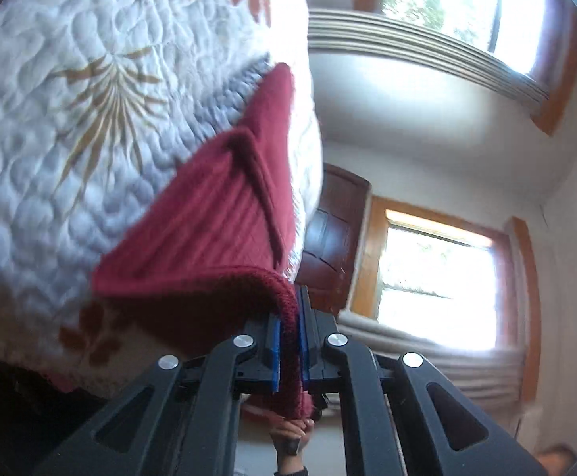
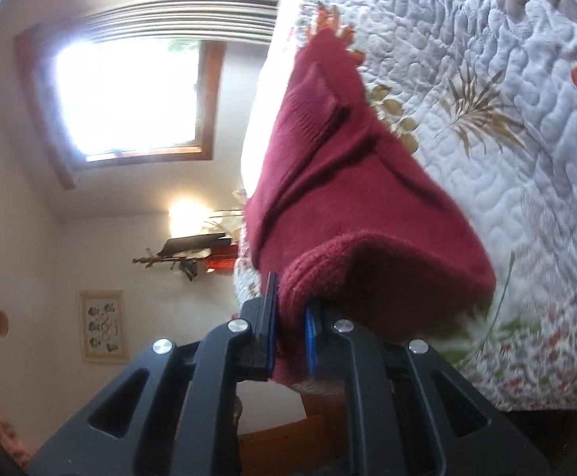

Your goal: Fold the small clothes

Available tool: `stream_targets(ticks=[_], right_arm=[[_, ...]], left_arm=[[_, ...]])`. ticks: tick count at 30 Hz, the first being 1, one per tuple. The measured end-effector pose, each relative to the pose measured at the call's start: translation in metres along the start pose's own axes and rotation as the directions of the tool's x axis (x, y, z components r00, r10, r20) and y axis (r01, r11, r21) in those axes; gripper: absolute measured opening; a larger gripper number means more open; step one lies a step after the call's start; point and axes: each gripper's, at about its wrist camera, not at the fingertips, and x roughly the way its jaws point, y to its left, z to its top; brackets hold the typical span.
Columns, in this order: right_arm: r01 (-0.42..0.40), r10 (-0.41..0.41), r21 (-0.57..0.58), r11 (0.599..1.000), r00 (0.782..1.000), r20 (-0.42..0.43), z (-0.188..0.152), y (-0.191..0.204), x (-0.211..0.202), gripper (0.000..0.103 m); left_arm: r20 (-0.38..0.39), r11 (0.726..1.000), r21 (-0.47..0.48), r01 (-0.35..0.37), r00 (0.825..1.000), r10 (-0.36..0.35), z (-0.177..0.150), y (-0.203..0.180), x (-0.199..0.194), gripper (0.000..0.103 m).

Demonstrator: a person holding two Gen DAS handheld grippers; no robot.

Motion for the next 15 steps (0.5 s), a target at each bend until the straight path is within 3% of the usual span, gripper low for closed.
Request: stream_targets(ticks=[5, 8, 10, 12, 14, 15], right_arm=[[0.108, -0.105, 0.054, 0.993, 0.993, -0.058, 0.032, -0.027, 0.038, 0.012], [0.131, -0.121, 0.121, 0.984, 0.989, -0.090, 0.052, -0.043, 0.052, 0.026], [0.111, -0.099, 0.146, 0.983, 0.991, -0.086, 0.062, -0.044, 0.051, 0.034], [0.074, -0.063, 0.146, 0.986, 0.995, -0.078, 0.074, -0.039, 0.047, 0.038], [0.038, -0.027, 0.154, 0.987, 0.997, -0.077, 0.085, -0.035, 0.041, 0.054], [0.038, -0.028, 0.139, 0.989, 0.997, -0.077, 0.090, -0.031, 0.038, 0.054]], left_arm=[[0.038, 0.991, -0.092, -0.100, 0.994, 0.104, 0.036, 0.012, 0.034, 0.007], [0.045, 0.982, -0.152, -0.116, 0.991, 0.124, 0.047, 0.019, 0.047, 0.008], [0.069, 0.974, -0.205, -0.093, 0.992, 0.109, 0.049, 0.020, 0.051, 0.018], [0.100, 0.978, -0.189, -0.085, 0.989, 0.106, 0.049, 0.011, 0.053, 0.028], [0.122, 0.980, -0.182, -0.081, 0.987, 0.104, 0.050, 0.003, 0.058, 0.037], [0.136, 0.981, -0.179, -0.078, 0.985, 0.103, 0.051, -0.002, 0.059, 0.037]])
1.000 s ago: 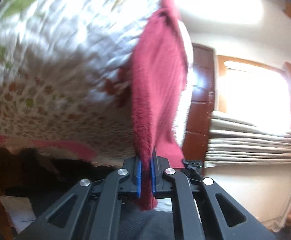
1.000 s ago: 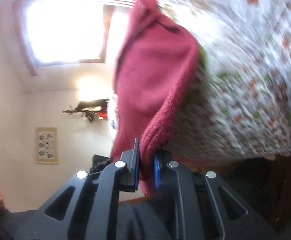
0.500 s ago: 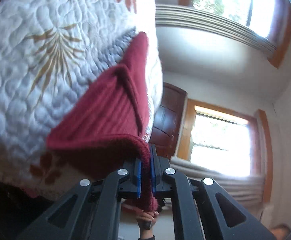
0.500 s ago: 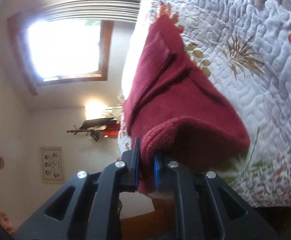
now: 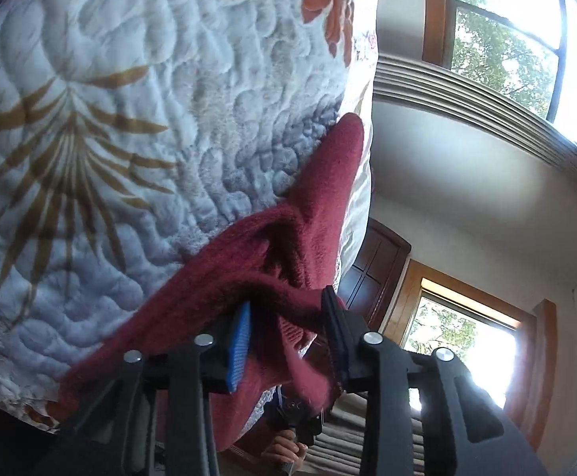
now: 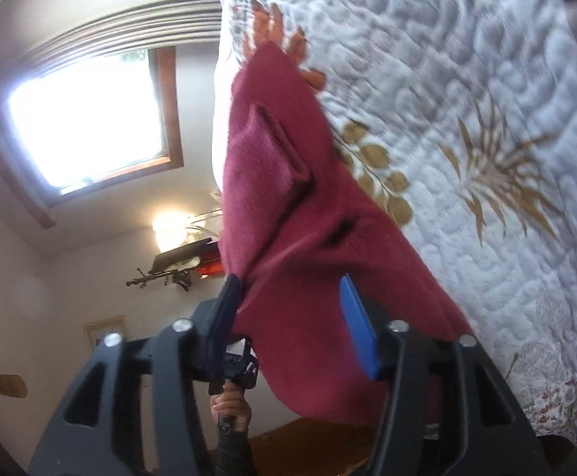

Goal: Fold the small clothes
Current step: 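Lay the hem over the collar with both grippers, pressing the fold flat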

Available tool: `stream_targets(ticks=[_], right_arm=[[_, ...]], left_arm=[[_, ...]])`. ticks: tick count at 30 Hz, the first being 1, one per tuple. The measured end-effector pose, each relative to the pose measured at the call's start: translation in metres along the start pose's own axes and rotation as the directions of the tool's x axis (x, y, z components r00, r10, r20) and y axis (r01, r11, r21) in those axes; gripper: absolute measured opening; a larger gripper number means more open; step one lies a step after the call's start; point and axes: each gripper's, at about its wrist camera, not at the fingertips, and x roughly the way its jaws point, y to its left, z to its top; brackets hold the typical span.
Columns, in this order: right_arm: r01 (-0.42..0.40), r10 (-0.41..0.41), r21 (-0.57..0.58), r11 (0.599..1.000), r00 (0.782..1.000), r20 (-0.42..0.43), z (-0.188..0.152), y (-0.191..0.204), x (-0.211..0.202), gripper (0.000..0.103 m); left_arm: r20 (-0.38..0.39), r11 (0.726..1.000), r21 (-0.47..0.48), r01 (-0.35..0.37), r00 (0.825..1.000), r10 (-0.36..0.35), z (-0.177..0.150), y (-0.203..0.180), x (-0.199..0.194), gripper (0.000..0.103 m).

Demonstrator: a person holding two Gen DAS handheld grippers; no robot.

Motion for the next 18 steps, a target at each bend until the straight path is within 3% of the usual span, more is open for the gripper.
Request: stream_targets(ticks=[3, 6, 8, 10, 12, 14, 18], right_arm=[[0.018, -0.019, -0.053, 0.998, 1.000, -0.008, 0.010, 0.012, -0.008, 0.054], [0.119, -0.118, -0.179, 0.977, 0.993, 0.015, 0.011, 0.029, -0.014, 0.055], [0.197, -0.196, -0.271, 0.942, 0.980, 0.028, 0.002, 0.042, -0.015, 0.062], [0.261, -0.264, -0.340, 0.903, 0.964, 0.039, -0.011, 0.047, -0.011, 0.068], [0.334, -0.335, -0.382, 0.862, 0.940, 0.065, -0.022, 0.046, -0.005, 0.074], [0.376, -0.377, -0.391, 0.840, 0.923, 0.078, -0.030, 0.041, 0.005, 0.078], [0.417, -0.425, -0.381, 0.825, 0.903, 0.066, -0.032, 0.022, 0.025, 0.078]], left_arm=[[0.034, 1.000, 0.028, 0.001, 0.999, -0.002, 0.002, -0.018, -0.004, 0.040], [0.042, 0.989, 0.139, -0.041, 0.999, 0.035, 0.000, -0.043, -0.015, 0.056], [0.041, 0.957, 0.268, -0.112, 0.994, 0.105, -0.001, -0.064, -0.020, 0.073], [0.056, 0.879, 0.424, -0.218, 0.975, 0.216, -0.007, -0.087, -0.021, 0.083], [0.090, 0.766, 0.560, -0.315, 0.943, 0.322, -0.013, -0.100, -0.017, 0.088], [0.099, 0.663, 0.652, -0.367, 0.909, 0.405, -0.020, -0.104, -0.010, 0.091], [0.046, 0.547, 0.746, -0.380, 0.849, 0.526, -0.027, -0.085, 0.015, 0.091]])
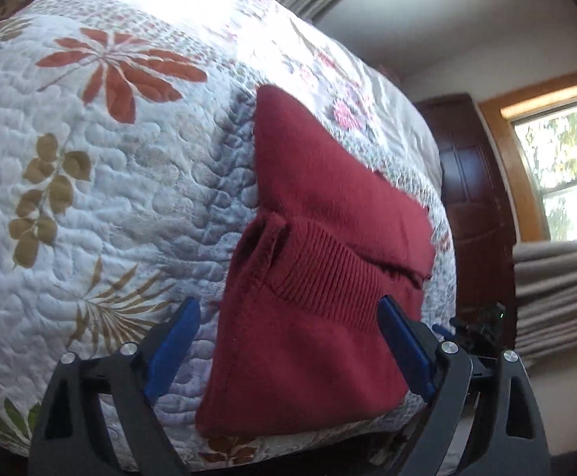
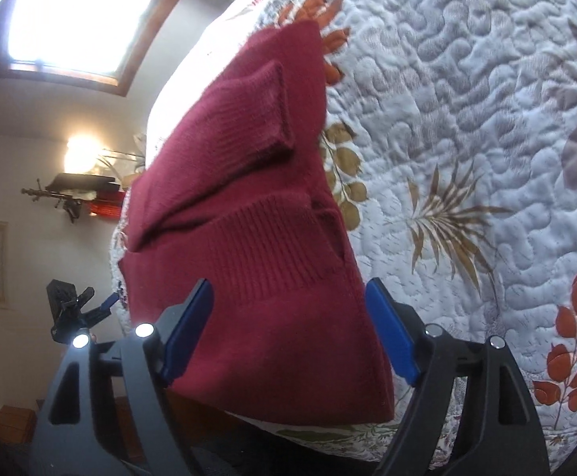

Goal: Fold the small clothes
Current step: 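Lay the hem over the collar with both grippers, pressing the fold flat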

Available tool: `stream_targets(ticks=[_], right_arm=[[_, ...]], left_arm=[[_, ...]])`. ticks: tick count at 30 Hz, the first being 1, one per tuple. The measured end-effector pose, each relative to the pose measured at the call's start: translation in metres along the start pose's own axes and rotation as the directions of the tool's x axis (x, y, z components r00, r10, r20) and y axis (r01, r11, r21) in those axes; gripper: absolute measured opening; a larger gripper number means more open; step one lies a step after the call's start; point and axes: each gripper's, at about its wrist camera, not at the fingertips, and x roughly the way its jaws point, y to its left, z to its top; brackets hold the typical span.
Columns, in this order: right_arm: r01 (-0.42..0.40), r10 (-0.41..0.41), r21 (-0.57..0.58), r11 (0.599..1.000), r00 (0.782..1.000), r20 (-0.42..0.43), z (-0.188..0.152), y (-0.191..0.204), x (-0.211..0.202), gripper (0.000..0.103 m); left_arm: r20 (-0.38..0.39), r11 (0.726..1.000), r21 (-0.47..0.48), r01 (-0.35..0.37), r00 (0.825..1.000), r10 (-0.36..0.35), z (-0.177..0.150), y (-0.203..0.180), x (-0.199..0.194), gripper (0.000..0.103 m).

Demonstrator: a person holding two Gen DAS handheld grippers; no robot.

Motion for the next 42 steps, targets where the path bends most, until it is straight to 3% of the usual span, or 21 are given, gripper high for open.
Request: stream_targets(ticks=[7, 12, 13, 14, 15, 17, 19, 23, 25, 28, 29, 31, 33, 35, 37, 42], right_arm=[[-0.018, 0.019, 0.040, 0.999, 0.999, -0.031, 0.007, -0.017, 0.027, 0.081], [0.006, -0.006, 0.010, 1.000, 0.998, -0.056, 0.009, -0.017, 0.042, 0.081], [0.012, -0.012, -0.004, 1.000, 0.998, -0.058, 0.008, -0.015, 0.043, 0.077], [0.025, -0.026, -0.024, 0.999, 0.998, -0.058, 0.007, -0.013, 0.043, 0.064], [0.024, -0.026, -0.040, 0.999, 0.998, -0.062, 0.006, -0.010, 0.042, 0.058], [0.029, -0.034, -0.075, 0.997, 0.998, -0.059, 0.002, -0.004, 0.038, 0.033], [0.027, -0.033, -0.101, 0.994, 0.998, -0.055, 0.001, -0.001, 0.035, 0.021], [0.036, -0.042, -0.095, 0.995, 0.998, -0.053, 0.002, -0.009, 0.042, 0.022], [0.048, -0.052, -0.086, 0.995, 0.998, -0.045, 0.006, -0.013, 0.045, 0.033], [0.062, -0.064, -0.068, 0.996, 0.997, -0.031, 0.010, -0.016, 0.045, 0.061], [0.060, -0.062, -0.066, 0.996, 0.998, -0.028, 0.010, -0.015, 0.045, 0.062], [0.064, -0.066, -0.069, 0.996, 0.997, -0.031, 0.010, -0.015, 0.047, 0.062], [0.042, -0.045, -0.079, 0.996, 0.998, -0.044, 0.009, -0.013, 0.046, 0.050], [0.049, -0.054, -0.115, 0.992, 0.998, -0.040, 0.007, -0.005, 0.044, 0.011], [0.051, -0.054, -0.144, 0.988, 0.998, -0.014, 0.004, 0.004, 0.037, 0.010], [0.068, -0.067, -0.176, 0.982, 0.998, 0.009, 0.001, 0.005, 0.031, 0.010]], left_arm=[[-0.097, 0.998, 0.064, -0.004, 0.995, 0.010, -0.003, -0.005, 0.042, 0.090], [-0.117, 0.996, 0.087, -0.031, 0.992, 0.042, -0.003, -0.006, 0.043, 0.072], [-0.115, 0.995, 0.091, -0.042, 0.992, 0.053, -0.004, -0.006, 0.042, 0.065], [-0.112, 0.994, 0.093, -0.057, 0.991, 0.067, -0.003, -0.006, 0.043, 0.054], [-0.109, 0.994, 0.092, -0.062, 0.991, 0.072, -0.002, -0.007, 0.042, 0.050], [-0.106, 0.993, 0.096, -0.071, 0.991, 0.081, -0.004, -0.006, 0.039, 0.032], [-0.097, 0.991, 0.105, -0.081, 0.991, 0.091, -0.004, -0.005, 0.036, 0.021], [-0.087, 0.991, 0.108, -0.078, 0.992, 0.088, -0.004, -0.001, 0.032, 0.018], [-0.087, 0.992, 0.100, -0.076, 0.993, 0.085, -0.004, 0.001, 0.033, 0.020], [-0.075, 0.992, 0.093, -0.082, 0.993, 0.090, -0.003, -0.001, 0.034, 0.040], [-0.072, 0.991, 0.099, -0.088, 0.993, 0.095, -0.003, -0.002, 0.035, 0.046], [-0.067, 0.990, 0.100, -0.099, 0.992, 0.106, -0.001, -0.004, 0.036, 0.047], [-0.058, 0.989, 0.105, -0.107, 0.992, 0.114, 0.000, -0.006, 0.035, 0.044], [-0.047, 0.984, 0.125, -0.127, 0.990, 0.134, 0.001, -0.011, 0.034, 0.018], [-0.026, 0.978, 0.150, -0.145, 0.988, 0.150, -0.001, -0.016, 0.030, 0.011], [0.011, 0.970, 0.176, -0.169, 0.985, 0.169, -0.006, -0.022, 0.023, 0.009]])
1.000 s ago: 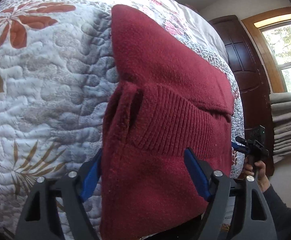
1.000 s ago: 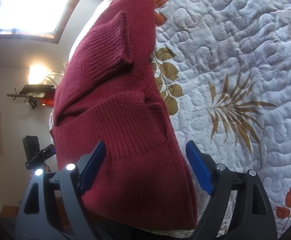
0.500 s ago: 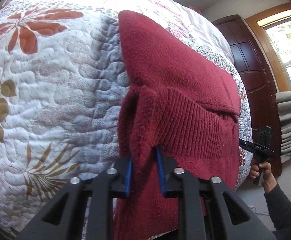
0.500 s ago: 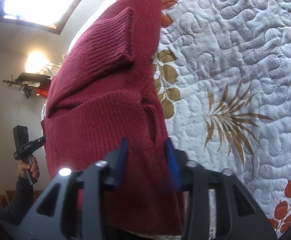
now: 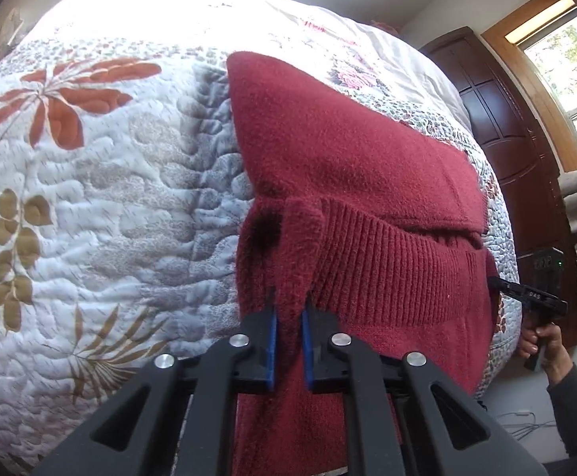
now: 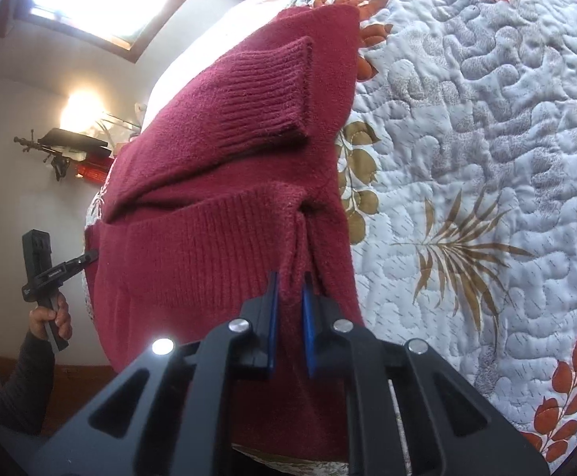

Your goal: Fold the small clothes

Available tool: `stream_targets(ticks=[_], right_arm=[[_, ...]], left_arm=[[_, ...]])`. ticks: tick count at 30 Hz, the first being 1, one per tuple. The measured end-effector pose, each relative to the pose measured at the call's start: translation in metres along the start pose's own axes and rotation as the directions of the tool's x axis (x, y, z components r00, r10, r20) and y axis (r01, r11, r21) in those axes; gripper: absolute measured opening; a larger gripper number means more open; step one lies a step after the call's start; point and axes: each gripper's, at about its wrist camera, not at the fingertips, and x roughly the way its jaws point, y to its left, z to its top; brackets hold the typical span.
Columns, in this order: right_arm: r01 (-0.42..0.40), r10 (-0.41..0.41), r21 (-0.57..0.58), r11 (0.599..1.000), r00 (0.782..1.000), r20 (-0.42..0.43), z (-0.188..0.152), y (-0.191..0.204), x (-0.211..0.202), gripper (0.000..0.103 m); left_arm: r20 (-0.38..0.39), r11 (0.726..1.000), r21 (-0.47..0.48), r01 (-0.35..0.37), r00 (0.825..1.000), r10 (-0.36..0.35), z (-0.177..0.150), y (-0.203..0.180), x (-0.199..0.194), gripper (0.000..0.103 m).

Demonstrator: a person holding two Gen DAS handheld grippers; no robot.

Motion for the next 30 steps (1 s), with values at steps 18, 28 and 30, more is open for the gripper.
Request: stream_targets(ticks=[18, 28, 30], right_arm=[[0.051, -0.052, 0.007, 0.999, 0.995, 0.089, 0.000, 0.007, -0.017, 0.008], [0.065, -0.047, -0.061, 0.996, 0.964, 0.263, -0.019, 0.058, -0.090, 0.007], [0.069, -0.044, -0.075, 0.995, 0.956, 0.291, -0.020, 0.064, -0.104, 0.007]], left_arm=[[0.102, 1.000, -0.003, -0.006, 0.995, 0.006, -0.010, -0.011, -0.026, 0.007], [0.250, 0.999, 0.025, 0.029, 0.968, -0.034, -0.027, -0.033, -0.088, 0.007], [0.286, 0.999, 0.034, 0.036, 0.957, -0.044, -0.026, -0.037, -0.102, 0.007]])
